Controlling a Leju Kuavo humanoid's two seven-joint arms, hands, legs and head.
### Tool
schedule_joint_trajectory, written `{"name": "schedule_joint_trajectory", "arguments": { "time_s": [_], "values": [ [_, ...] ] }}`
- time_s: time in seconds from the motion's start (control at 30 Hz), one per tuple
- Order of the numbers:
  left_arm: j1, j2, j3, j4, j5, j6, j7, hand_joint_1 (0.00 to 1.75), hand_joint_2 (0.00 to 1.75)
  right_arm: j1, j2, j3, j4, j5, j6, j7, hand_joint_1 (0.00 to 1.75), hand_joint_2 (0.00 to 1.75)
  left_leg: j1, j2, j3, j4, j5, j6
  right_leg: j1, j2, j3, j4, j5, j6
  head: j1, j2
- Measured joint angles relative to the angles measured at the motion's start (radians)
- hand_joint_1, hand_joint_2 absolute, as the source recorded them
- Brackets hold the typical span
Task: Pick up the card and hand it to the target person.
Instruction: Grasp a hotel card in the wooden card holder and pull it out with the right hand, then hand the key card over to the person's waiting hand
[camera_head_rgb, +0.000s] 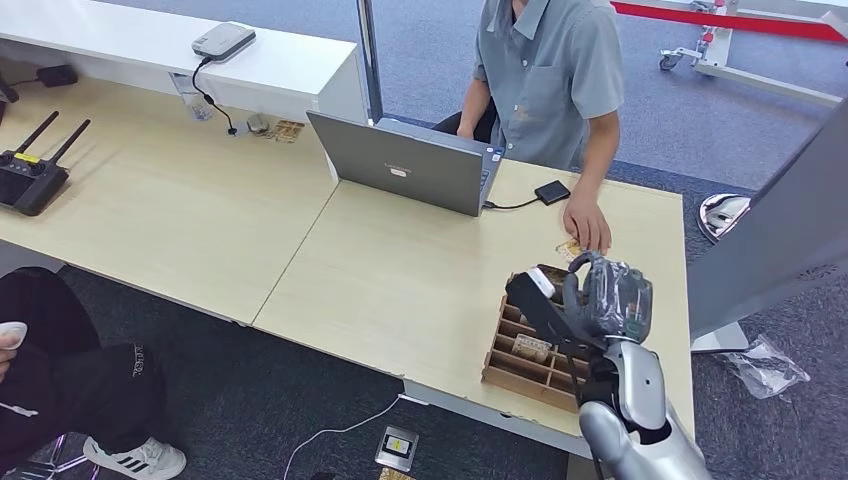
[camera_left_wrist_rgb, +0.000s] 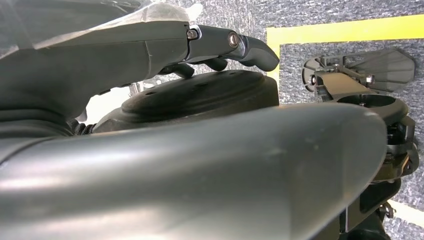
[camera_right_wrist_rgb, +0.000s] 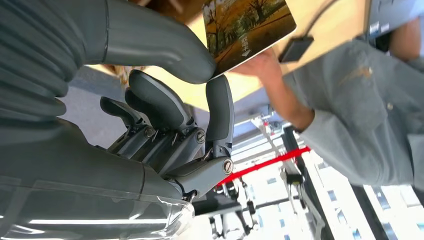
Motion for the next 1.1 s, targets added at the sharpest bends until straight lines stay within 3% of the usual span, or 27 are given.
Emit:
{"name": "schedule_joint_trajectory", "arguments": {
  "time_s": [0.5, 0.8, 1.1],
  "values": [
    [0.001, -0.006, 0.017, 0.000, 0.002, 0.018, 0.004, 0.00, 0.00, 0.028, -0.042, -0.061, -0.209, 0.032, 0.028, -0.017, 1.71, 1.75, -0.001, 0.000, 0.000, 0.000, 0.000, 0.000, 0.000, 0.000, 0.000, 0.000, 0.000, 0.000, 0.000, 0.000],
    [0.003, -0.006, 0.021, 0.000, -0.012, 0.010, 0.000, 0.00, 0.00, 0.024, -0.013, -0.043, -0.198, -0.016, 0.023, -0.071, 1.68, 1.75, -0.001, 0.000, -0.001, 0.000, 0.000, 0.000, 0.000, 0.000, 0.000, 0.000, 0.000, 0.000, 0.000, 0.000],
    [0.004, -0.002, 0.021, 0.001, -0.032, -0.018, -0.002, 0.00, 0.00, 0.002, -0.001, -0.027, -0.136, -0.018, 0.007, -0.059, 1.63, 1.75, -0.001, 0.000, -0.001, 0.000, 0.000, 0.000, 0.000, 0.000, 0.000, 0.000, 0.000, 0.000, 0.000, 0.000]
  ]
}}
